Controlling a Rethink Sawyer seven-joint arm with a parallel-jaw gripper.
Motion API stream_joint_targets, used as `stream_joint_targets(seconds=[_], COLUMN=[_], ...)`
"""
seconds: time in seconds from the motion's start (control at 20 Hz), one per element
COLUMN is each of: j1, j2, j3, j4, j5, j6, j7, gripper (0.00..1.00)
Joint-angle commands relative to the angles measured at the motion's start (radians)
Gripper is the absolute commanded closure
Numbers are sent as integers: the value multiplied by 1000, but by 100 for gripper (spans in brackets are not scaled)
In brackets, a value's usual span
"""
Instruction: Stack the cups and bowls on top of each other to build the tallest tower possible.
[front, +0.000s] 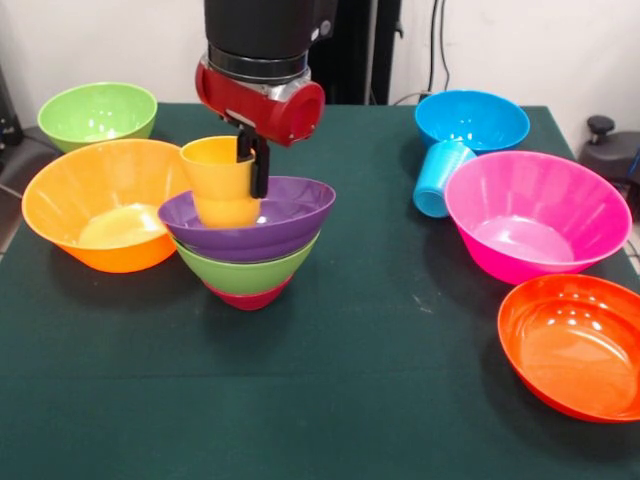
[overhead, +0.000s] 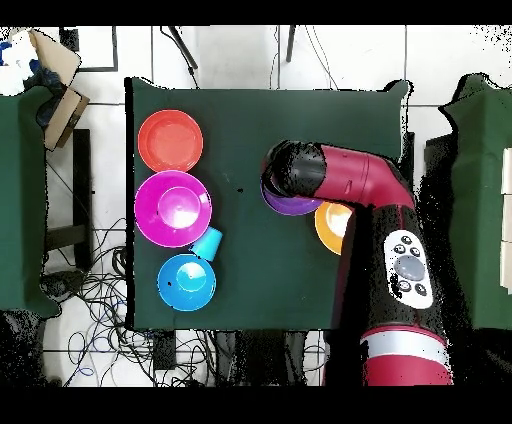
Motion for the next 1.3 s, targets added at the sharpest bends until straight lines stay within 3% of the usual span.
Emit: stream_joint_targets(seconds=[0.05, 0.95, 1.3], j1=[48, 107, 156], j2=[60, 142, 156], j3=[69, 9, -61], j4=[11, -25, -68], j5=[19, 0, -23], j6=[39, -21, 20], j7=[36, 66, 86], gripper=[100, 100, 100])
